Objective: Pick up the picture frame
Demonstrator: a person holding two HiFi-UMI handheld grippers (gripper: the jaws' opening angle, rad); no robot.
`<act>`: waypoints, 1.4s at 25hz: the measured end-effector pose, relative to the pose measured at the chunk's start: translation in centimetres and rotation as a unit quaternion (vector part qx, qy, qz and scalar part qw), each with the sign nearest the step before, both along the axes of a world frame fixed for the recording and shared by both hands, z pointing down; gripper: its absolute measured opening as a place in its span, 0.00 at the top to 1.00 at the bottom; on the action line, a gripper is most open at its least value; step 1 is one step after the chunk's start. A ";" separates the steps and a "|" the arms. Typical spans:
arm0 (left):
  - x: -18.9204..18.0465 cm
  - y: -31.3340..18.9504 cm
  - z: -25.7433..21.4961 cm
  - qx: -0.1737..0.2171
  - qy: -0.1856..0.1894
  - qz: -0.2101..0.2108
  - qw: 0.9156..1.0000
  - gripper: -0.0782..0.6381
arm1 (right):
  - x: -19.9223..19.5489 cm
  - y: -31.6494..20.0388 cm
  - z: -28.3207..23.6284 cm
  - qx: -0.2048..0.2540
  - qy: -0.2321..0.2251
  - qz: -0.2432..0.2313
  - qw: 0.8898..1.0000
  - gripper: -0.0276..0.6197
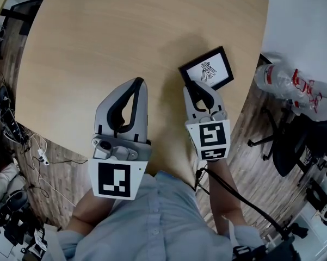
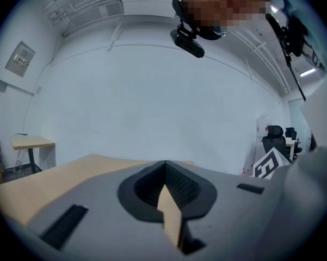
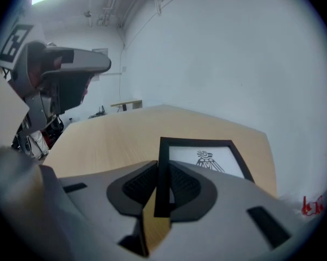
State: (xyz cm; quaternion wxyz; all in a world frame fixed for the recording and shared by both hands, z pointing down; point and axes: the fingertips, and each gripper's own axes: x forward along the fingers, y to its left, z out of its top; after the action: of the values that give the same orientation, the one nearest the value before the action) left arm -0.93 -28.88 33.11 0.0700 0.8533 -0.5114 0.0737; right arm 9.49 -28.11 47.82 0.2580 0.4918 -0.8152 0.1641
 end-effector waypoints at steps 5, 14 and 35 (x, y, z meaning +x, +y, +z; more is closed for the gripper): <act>-0.1 1.8 -2.6 0.035 0.009 0.003 0.999 0.89 | -0.1 0.3 -7.2 0.090 -0.019 0.004 0.996 0.86; 0.3 5.5 -8.5 0.127 0.017 0.012 0.992 0.89 | -0.6 3.2 -20.2 0.261 -0.079 0.018 0.962 0.86; 0.4 8.5 -13.6 0.210 0.019 0.021 0.977 0.89 | -1.5 7.1 -28.1 0.363 -0.110 0.038 0.925 0.86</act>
State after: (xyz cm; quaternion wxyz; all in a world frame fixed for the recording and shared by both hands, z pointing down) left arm -0.56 -20.33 19.55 -0.1023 0.8607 -0.4961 -0.0502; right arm 7.99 -20.96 19.72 -0.0354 0.5614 -0.8229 -0.0802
